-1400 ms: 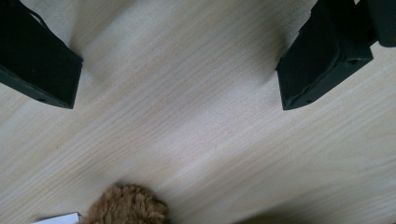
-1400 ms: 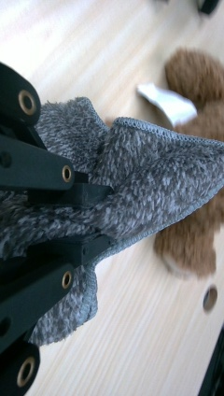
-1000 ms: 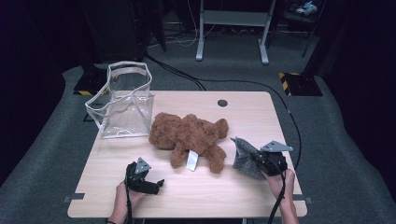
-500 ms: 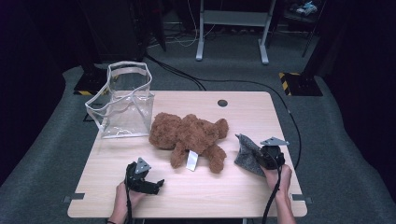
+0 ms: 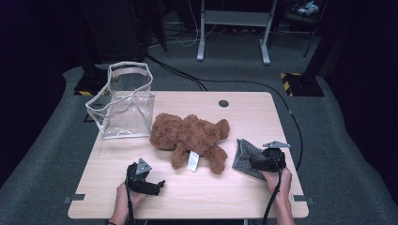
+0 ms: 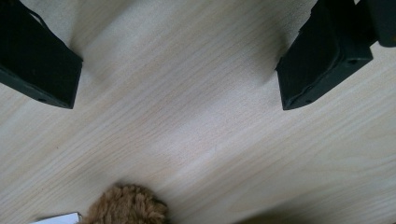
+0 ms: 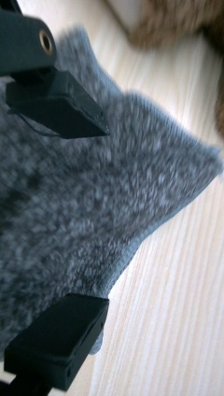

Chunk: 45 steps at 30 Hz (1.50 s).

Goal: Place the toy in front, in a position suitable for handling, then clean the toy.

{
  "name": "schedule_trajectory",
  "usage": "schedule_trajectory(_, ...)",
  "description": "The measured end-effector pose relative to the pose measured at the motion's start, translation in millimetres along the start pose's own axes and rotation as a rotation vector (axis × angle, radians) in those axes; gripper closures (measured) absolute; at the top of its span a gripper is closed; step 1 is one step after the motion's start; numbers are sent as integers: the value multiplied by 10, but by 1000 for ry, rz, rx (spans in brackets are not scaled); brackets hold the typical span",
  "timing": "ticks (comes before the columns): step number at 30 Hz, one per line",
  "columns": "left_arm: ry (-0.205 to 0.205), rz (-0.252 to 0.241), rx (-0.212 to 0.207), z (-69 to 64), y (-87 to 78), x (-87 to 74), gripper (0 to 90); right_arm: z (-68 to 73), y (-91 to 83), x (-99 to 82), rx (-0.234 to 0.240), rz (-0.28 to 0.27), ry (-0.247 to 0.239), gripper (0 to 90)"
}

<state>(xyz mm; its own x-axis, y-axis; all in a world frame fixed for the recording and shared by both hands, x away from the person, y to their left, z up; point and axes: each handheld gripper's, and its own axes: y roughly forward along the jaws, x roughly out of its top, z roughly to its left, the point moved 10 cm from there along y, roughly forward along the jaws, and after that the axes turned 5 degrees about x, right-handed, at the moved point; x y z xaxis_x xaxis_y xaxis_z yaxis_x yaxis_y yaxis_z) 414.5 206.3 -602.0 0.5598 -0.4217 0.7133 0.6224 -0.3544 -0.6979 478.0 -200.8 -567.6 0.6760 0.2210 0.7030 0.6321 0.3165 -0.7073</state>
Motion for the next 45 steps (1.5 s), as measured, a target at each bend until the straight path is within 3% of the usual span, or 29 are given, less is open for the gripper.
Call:
schedule_trajectory(5, -4, 1, -3, -4, 1, -1, 0, 51, -90, -79, 26, -7, -12, 76)
schedule_trajectory(12, -4, 1, -1, -2, 0, -1, 0, 34, -98, -180, 31, -18, 17, 61)
schedule_trajectory(26, -5, 0, 4, 18, 1, 0, 0, 58, -159, -139, 37, -21, 6, 73)
schedule_trajectory(30, -39, -15, -9, 63, -9, 39, 0, 52, -163, -107, 35, -23, 3, 72)
schedule_trajectory(32, -64, -40, -9, 109, -39, 115, 0, 52, -165, -98, 33, -18, 2, 72)
schedule_trajectory(40, -46, -100, -13, 327, -129, 534, 10, 47, -155, -61, 27, -11, 17, 78)
schedule_trajectory(45, -64, -123, -25, 468, -111, 761, 0, 58, -149, -64, 39, -1, 2, 80)
